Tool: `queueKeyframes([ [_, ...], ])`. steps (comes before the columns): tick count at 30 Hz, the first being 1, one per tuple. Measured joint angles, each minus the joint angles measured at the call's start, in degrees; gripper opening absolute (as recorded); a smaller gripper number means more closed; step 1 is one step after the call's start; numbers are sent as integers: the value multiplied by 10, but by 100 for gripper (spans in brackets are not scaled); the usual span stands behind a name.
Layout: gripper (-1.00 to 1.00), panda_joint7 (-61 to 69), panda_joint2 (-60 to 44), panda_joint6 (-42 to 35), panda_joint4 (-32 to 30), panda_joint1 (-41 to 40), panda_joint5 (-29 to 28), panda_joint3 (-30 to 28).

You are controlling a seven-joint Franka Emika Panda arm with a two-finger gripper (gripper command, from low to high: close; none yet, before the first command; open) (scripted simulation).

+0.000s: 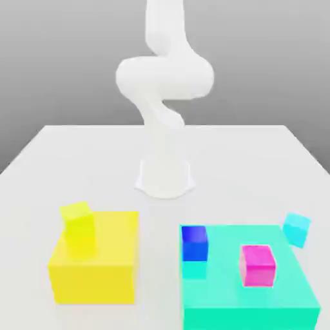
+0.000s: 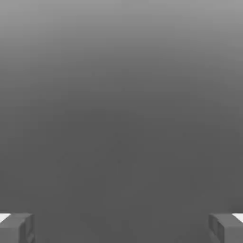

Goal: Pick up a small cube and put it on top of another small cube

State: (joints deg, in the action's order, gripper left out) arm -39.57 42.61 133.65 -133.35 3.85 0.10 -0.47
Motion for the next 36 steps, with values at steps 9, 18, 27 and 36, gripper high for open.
queueKeyframes([
  [9,0,231,-117,67,-57,137,7,-14],
  [18,0,462,-233,133,-113,257,21,-12],
  [27,0,690,-348,199,-168,355,30,12],
  [36,0,881,-464,267,-223,436,-7,50],
])
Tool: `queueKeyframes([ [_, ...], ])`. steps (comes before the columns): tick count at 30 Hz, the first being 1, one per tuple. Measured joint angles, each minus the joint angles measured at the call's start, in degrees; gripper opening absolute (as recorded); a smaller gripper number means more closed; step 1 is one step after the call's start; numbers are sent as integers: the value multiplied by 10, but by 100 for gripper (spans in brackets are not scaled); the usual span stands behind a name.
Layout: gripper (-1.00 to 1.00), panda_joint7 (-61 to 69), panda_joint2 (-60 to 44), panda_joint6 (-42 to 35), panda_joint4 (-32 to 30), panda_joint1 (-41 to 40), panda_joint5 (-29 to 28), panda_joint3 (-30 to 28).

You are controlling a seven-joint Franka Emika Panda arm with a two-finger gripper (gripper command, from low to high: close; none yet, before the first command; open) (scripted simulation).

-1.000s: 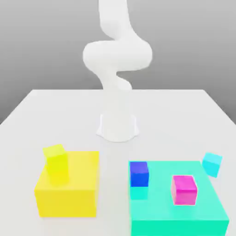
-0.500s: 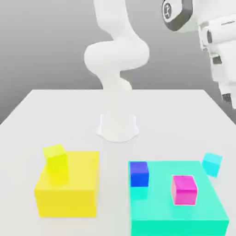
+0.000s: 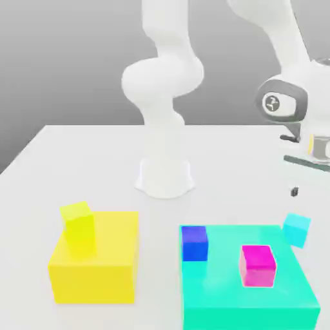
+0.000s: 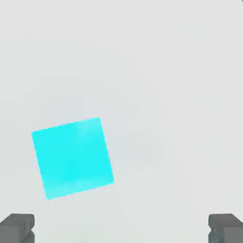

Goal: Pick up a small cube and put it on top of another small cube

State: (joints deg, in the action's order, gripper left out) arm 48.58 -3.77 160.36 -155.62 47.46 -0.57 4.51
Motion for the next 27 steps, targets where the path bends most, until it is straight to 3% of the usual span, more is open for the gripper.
queueKeyframes([
  [6,0,-4,-118,94,14,17,-34,-20],
  [7,-100,-6,-133,107,16,20,-36,-24],
  [15,-100,-4,-121,96,14,18,-34,-21],
  [20,-100,15,-24,16,-3,9,-9,-8],
  [27,-100,46,116,-133,10,-132,-20,-90],
])
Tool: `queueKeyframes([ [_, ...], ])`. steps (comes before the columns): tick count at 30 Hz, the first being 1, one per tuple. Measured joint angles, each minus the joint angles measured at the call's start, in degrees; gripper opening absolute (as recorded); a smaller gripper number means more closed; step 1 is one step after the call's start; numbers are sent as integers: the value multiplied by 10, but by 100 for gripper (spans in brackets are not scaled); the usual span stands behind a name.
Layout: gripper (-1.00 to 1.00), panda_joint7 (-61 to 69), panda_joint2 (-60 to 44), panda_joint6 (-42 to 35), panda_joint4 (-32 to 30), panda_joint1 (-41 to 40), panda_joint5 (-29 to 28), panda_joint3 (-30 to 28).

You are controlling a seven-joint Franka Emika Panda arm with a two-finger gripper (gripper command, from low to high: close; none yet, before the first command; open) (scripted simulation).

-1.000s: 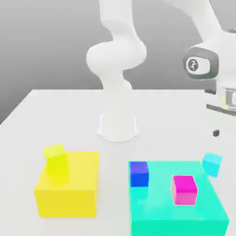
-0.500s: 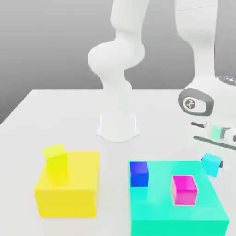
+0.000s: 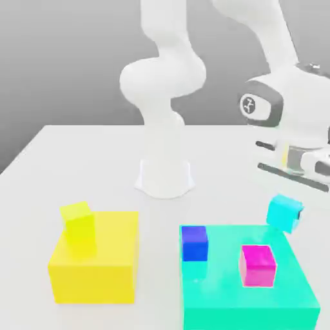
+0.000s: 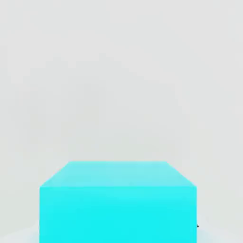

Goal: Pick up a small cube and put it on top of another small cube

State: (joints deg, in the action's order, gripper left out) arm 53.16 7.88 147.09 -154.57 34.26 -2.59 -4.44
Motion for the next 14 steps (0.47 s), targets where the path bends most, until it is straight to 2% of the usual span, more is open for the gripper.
queueKeyframes([
  [5,-100,11,91,-103,12,-99,-31,-80],
  [7,-100,17,84,-93,7,-115,-32,-96],
  [10,-100,26,38,-32,-8,-116,-23,-106],
  [11,100,28,24,-14,-13,-115,-21,-108],
  [14,100,28,24,-14,-13,-115,-21,-108],
])
